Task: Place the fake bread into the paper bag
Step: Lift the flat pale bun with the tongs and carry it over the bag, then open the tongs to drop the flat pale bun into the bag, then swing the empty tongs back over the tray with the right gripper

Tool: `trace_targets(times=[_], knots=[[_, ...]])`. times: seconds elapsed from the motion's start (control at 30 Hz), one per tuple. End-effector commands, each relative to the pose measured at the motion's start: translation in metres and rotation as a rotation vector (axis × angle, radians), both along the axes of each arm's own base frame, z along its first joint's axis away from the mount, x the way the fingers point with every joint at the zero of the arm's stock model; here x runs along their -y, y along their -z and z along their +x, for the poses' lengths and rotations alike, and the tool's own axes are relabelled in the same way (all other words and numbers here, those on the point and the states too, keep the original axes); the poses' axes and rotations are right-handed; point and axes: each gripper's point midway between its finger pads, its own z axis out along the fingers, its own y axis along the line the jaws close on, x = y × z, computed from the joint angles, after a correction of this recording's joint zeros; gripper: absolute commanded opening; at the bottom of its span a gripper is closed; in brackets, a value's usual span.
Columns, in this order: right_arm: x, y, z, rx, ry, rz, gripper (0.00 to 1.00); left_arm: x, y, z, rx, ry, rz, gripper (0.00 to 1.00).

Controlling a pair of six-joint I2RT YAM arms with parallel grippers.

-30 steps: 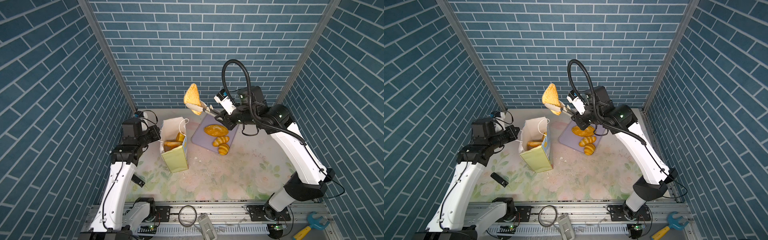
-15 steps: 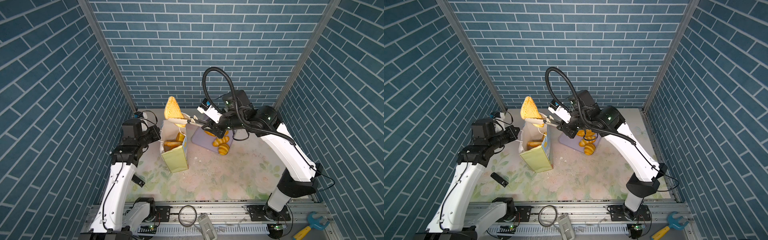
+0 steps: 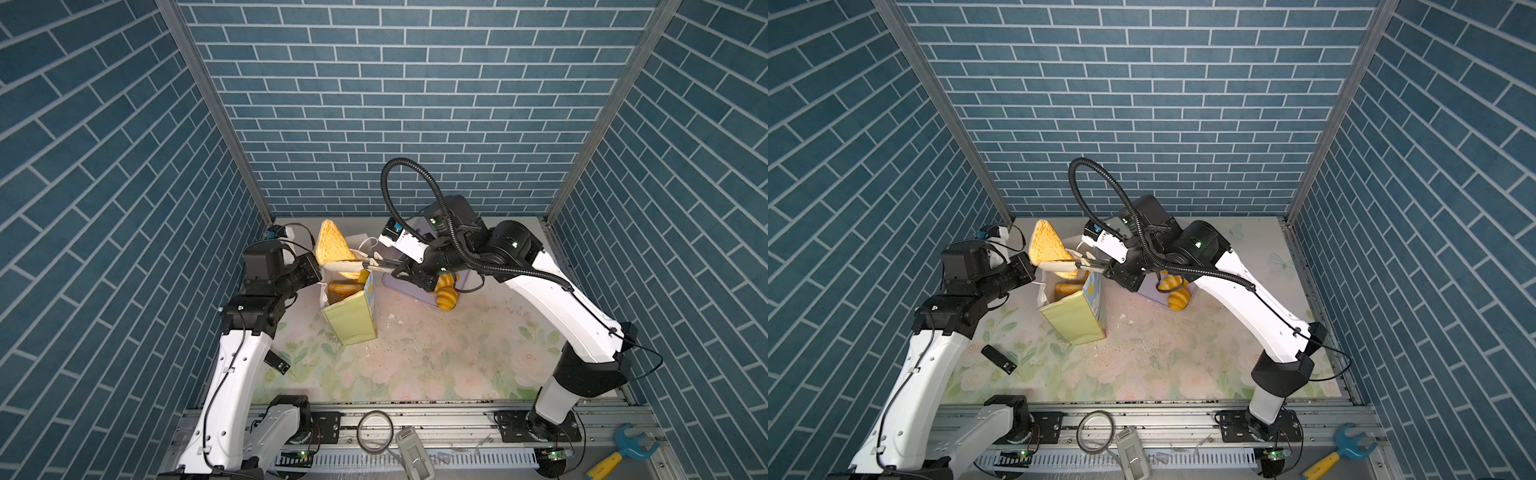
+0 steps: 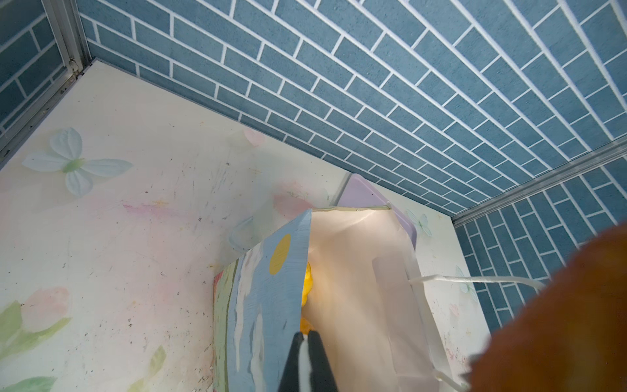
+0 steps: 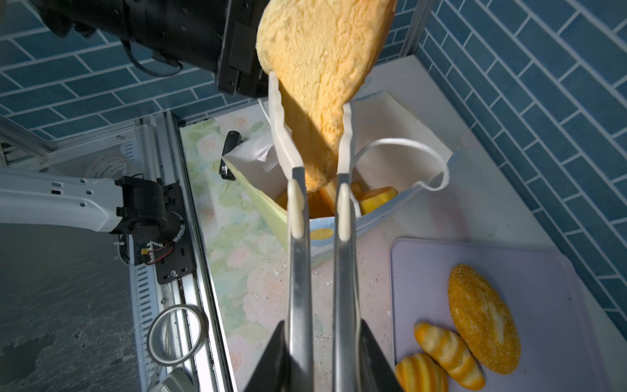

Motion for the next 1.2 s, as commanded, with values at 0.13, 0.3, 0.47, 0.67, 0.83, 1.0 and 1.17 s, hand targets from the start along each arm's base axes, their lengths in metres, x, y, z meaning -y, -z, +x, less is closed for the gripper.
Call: trace_targets(times=[0.13, 0.3, 0.47, 0.67, 0.83, 1.0, 1.17], knots=[[0.006, -0.011, -0.003, 0.033, 0.022, 0.063, 0.33, 0.0, -0.001, -0.004, 0.008, 0.0, 0.005, 0.03], [0.013, -0.002, 0.0, 0.037, 0.052, 0.028, 0.42, 0.001, 0.0, -0.005, 0.005, 0.004, 0.0, 0.03], [0.018, 0.004, 0.009, 0.069, 0.088, -0.009, 0.49, 0.002, 0.0, -0.004, 0.003, 0.009, 0.0, 0.03], [0.023, -0.003, 0.011, 0.111, 0.086, -0.027, 0.52, 0.003, -0.002, -0.004, 0.0, 0.015, -0.002, 0.04], [0.024, -0.017, 0.014, 0.158, 0.086, -0.006, 0.52, 0.002, -0.001, -0.004, -0.005, 0.011, 0.0, 0.04], [0.023, -0.045, 0.02, 0.224, 0.103, 0.067, 0.48, 0.002, 0.001, -0.004, -0.008, 0.005, -0.01, 0.04], [0.034, -0.072, 0.044, 0.287, 0.207, 0.118, 0.48, 0.003, 0.004, -0.003, -0.01, 0.004, -0.021, 0.04]])
